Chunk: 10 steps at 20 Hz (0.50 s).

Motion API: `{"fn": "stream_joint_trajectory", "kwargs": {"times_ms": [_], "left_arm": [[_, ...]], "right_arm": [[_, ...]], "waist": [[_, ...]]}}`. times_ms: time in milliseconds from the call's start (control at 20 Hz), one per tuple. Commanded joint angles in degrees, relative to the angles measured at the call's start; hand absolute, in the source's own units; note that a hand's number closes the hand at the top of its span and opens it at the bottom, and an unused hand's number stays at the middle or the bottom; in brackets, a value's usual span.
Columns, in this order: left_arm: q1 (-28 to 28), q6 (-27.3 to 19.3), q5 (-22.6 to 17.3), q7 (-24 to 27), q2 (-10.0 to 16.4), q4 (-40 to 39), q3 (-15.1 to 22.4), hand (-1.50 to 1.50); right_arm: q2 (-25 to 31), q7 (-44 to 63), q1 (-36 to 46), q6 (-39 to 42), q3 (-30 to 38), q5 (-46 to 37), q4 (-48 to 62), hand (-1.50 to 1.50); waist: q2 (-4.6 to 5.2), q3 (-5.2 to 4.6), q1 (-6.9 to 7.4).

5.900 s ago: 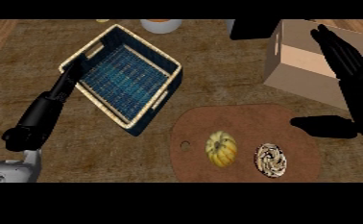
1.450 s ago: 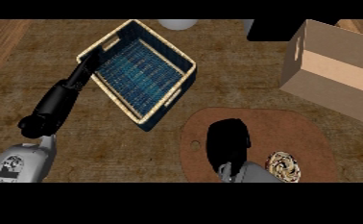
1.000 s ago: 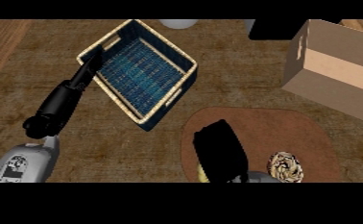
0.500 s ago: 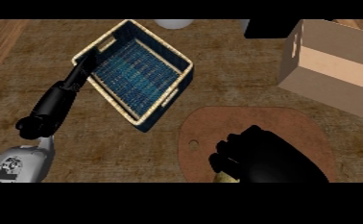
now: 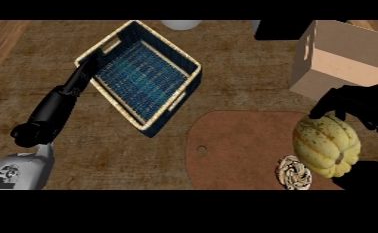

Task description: Pick the squash from the cutting board and place it in the cardboard box

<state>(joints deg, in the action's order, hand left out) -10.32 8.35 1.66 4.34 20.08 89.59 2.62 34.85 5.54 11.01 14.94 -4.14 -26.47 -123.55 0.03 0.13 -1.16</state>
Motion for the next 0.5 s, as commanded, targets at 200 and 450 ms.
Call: {"fn": "stream_joint_trajectory", "kwargs": {"times_ms": [200, 450], "left_arm": [[-0.06, 0.92, 0.22, -1.15, -1.12, 1.32, 0.62, 0.0], [-4.52, 1.56, 0.7, -1.86, -2.03, -1.83, 0.29, 0.0]], "right_arm": [[3.52, -2.03, 7.99, 1.57, 19.82, 10.65, 19.24, 1.5], [8.8, -6.87, 19.12, 2.5, 19.27, 5.9, 37.99, 1.5]], "waist": [[0.05, -0.1, 1.46], [0.31, -0.13, 2.17]]}}
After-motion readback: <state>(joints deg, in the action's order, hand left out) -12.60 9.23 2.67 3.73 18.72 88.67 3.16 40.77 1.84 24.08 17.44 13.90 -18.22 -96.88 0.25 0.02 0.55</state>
